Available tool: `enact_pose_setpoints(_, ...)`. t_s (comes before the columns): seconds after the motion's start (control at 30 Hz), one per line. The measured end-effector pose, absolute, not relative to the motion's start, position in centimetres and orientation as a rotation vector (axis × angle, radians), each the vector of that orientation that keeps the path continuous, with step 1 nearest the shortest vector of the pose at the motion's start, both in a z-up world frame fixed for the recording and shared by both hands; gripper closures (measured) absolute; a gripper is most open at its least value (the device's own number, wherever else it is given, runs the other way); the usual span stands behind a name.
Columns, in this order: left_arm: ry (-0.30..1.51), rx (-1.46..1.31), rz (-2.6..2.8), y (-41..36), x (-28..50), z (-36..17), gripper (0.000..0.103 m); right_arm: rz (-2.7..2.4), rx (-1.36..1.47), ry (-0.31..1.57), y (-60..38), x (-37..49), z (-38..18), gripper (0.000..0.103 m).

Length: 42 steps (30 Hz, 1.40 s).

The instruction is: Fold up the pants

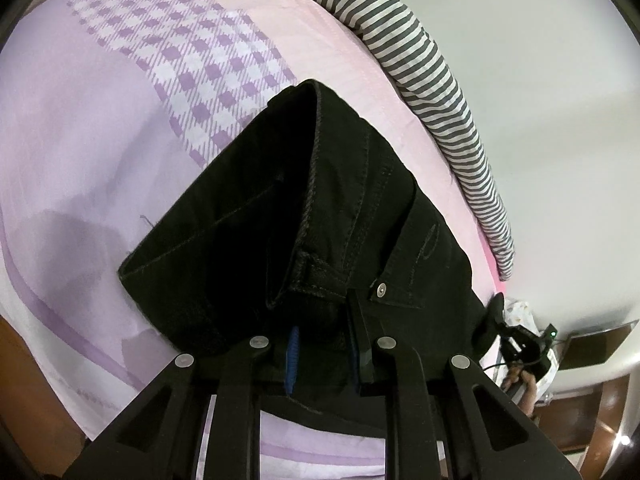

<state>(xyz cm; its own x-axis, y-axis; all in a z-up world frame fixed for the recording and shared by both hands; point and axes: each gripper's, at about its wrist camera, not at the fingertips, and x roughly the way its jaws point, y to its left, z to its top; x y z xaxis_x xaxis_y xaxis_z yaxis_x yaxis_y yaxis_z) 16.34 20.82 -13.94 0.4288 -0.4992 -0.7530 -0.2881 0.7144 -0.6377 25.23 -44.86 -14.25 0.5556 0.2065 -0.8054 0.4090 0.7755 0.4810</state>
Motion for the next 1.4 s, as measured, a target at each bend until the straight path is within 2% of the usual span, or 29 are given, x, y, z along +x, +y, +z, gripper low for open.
enact_pose_setpoints(0.17, 1.160, -0.745, -0.176, 21.1, 17.4, -12.3, 0.086, -0.168, 0.560, 0.944, -44.8, 21.3, -10.2, 0.099)
enact_pose_setpoints(0.43, 1.214, -0.580, -0.263, 22.0, 18.6, -11.0, 0.086, -0.182, 0.562, 0.911, -44.3, 11.8, -7.4, 0.099)
enact_pose_setpoints(0.67, 1.268, -0.383, -0.277, 21.8, 18.1, -11.3, 0.087, -0.206, 0.606, 1.009, -43.1, 5.4, -10.6, 0.100)
enact_pose_setpoints(0.83, 1.320, -0.289, -0.275, 21.4, 16.6, -12.6, 0.087, -0.227, 0.617, 1.054, -43.2, 4.3, -12.8, 0.100)
enact_pose_setpoints(1.03, 1.294, -0.210, -0.243, 20.0, 15.9, -12.8, 0.086, -0.223, 0.591, 1.095, -43.2, 4.6, -14.5, 0.100)
enact_pose_setpoints(1.3, 1.241, -0.100, -0.209, 18.1, 14.7, -10.8, 0.078, -0.177, 0.648, 1.121, -43.9, 4.3, -16.0, 0.098)
enact_pose_setpoints(1.4, 1.196, -0.044, -0.209, 18.0, 13.1, -8.6, 0.071, -0.146, 0.692, 1.117, -44.5, 4.1, -16.4, 0.096)
